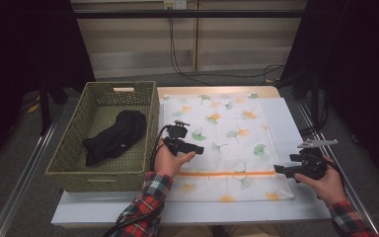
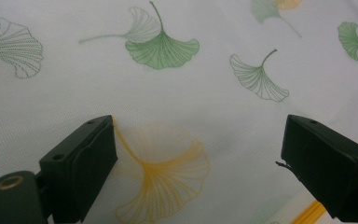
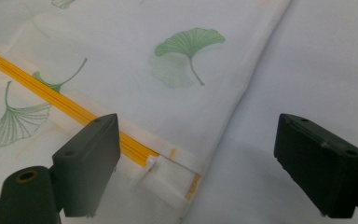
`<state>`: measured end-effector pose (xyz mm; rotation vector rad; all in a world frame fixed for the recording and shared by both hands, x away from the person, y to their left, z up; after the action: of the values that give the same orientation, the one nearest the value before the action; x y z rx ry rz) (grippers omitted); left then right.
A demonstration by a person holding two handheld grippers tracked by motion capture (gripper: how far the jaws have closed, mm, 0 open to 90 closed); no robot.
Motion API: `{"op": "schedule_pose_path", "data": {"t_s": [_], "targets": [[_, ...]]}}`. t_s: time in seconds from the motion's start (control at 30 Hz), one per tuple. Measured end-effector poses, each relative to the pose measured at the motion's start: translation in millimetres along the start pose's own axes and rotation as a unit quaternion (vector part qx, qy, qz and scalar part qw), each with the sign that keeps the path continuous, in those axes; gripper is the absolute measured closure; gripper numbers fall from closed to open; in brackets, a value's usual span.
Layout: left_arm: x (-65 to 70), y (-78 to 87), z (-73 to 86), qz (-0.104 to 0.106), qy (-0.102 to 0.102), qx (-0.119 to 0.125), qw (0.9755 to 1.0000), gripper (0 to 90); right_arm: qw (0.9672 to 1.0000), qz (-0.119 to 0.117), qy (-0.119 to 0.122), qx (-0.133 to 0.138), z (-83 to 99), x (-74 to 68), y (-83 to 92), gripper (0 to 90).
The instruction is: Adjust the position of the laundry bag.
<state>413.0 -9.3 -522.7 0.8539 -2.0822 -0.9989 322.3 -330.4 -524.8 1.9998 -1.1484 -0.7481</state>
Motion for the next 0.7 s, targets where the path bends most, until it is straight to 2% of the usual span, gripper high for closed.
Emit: {"op": "schedule_pose_path", "data": {"t_s": [0.07, 0.13, 0.23, 0.3, 0.37, 0.4, 0.47, 0.53, 0.7], "targets": [[2.3, -1.0, -0.1, 0.005, -0.002, -0.001, 1.0, 9.8, 1.0, 0.001, 0.0, -0.001, 1.4, 1.5, 1.0, 16.9], [4.1, -1.0, -0.3, 0.009, -0.007, -0.003, 0.9999, 9.6, 1.0, -0.002, 0.0, 0.006, 1.9, 1.9, 3.1, 24.0], [4.2, -1.0, -0.4, 0.006, -0.009, -0.002, 0.9999, 9.6, 1.0, -0.004, -0.001, 0.007, 3.9, 3.6, 5.0, 27.4], [3.0, -1.2, 0.0, 0.003, -0.011, -0.004, 0.9999, 9.5, 0.9999, -0.008, -0.01, 0.004, 5.8, 3.9, 6.1, 32.6], [3.4, -1.3, -0.1, 0.007, -0.009, -0.005, 0.9999, 9.5, 0.9999, -0.009, -0.01, 0.007, 6.4, 4.8, 6.4, 33.8], [3.2, -1.2, -0.4, 0.006, -0.01, -0.005, 0.9999, 9.5, 0.9998, -0.009, -0.019, 0.005, 7.3, 4.6, 6.8, 35.4], [2.7, -0.9, -0.8, 0.006, -0.012, -0.005, 0.9999, 9.4, 0.9997, -0.012, -0.019, 0.01, 7.0, 5.4, 7.1, 36.7], [1.8, -0.3, -1.6, 0.003, -0.011, -0.004, 0.9999, 9.3, 0.9993, -0.014, -0.035, 0.002, 9.7, 5.8, 7.3, 39.8], [1.2, -1.6, -1.0, 0.001, -0.013, -0.005, 0.9999, 9.3, 0.9986, -0.019, -0.048, -0.008, 13.4, 5.9, 4.4, 43.8]]}}
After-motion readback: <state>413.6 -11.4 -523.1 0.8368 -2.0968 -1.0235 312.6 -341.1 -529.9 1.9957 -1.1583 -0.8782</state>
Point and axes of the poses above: each handheld gripper's, and its own axes: y roughly backward along the jaws, z roughly out of its underside, x roughly to its right, the point moved 9 cm from there along -y, roughly forward along the jaws, and after that the axes turned 6 degrees about -x, right-handed, at the moved point
